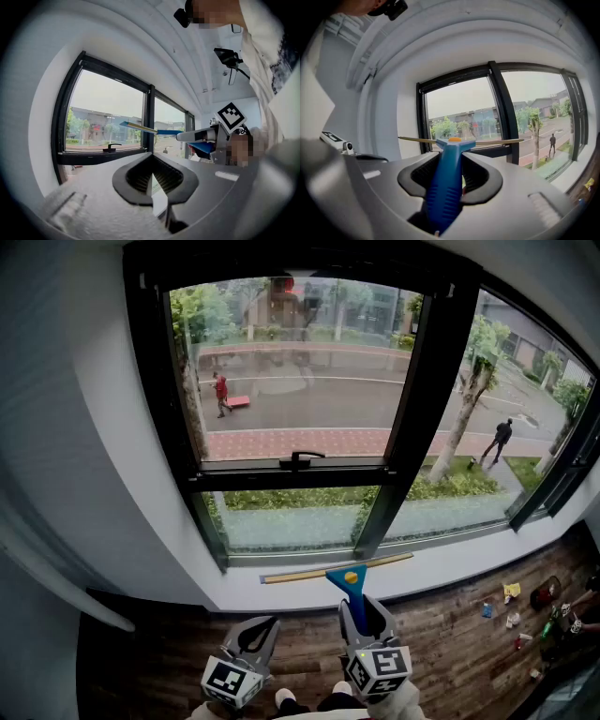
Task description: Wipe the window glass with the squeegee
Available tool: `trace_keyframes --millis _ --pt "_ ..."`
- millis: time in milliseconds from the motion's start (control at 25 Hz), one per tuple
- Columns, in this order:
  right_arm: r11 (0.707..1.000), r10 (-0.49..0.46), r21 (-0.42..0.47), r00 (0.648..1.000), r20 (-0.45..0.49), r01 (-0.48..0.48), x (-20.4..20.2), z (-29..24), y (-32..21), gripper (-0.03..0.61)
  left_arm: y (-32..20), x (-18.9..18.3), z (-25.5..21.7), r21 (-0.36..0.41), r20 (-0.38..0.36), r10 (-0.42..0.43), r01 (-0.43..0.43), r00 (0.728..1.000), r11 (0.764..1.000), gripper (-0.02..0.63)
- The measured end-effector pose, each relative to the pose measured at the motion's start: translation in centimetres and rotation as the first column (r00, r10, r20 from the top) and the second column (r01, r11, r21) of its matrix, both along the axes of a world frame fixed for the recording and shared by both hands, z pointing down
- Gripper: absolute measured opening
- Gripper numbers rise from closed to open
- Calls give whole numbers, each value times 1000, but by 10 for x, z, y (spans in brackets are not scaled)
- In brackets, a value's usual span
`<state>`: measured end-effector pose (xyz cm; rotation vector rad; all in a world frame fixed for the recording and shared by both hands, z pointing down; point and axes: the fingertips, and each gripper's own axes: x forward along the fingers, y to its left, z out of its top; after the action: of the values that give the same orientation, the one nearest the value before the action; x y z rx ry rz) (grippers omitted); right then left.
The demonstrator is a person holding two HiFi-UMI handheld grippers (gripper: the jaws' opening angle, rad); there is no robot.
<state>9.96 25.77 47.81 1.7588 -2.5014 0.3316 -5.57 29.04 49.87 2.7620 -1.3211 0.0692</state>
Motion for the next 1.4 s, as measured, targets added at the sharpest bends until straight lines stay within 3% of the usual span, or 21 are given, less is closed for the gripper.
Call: trace_keyframes --millis 320,520,720,880,1120,1400 --pt "999 2 -48 999 -41 -4 13 20 -8 150 -21 4 11 -70 -33 -51 48 998 996 0" --pt "999 6 -43 1000 -11 -7 43 24 -43 150 -60 31 13 -70 -12 -59 58 998 996 0" --pt "996 -22 82 1000 11 21 76 -21 -101 149 -118 51 -34 23 -10 -121 121 993 992 0" --pt "984 -41 172 999 21 36 78 -62 -155 150 -172 47 -78 109 5 -167 165 986 980 0" --pt "960 -36 278 999 8 32 52 -106 -249 150 -270 27 -127 183 -42 -138 143 990 973 0" --pt "921 16 389 999 33 -28 12 -173 -373 149 -391 0 -199 319 7 -79 73 997 945 -2"
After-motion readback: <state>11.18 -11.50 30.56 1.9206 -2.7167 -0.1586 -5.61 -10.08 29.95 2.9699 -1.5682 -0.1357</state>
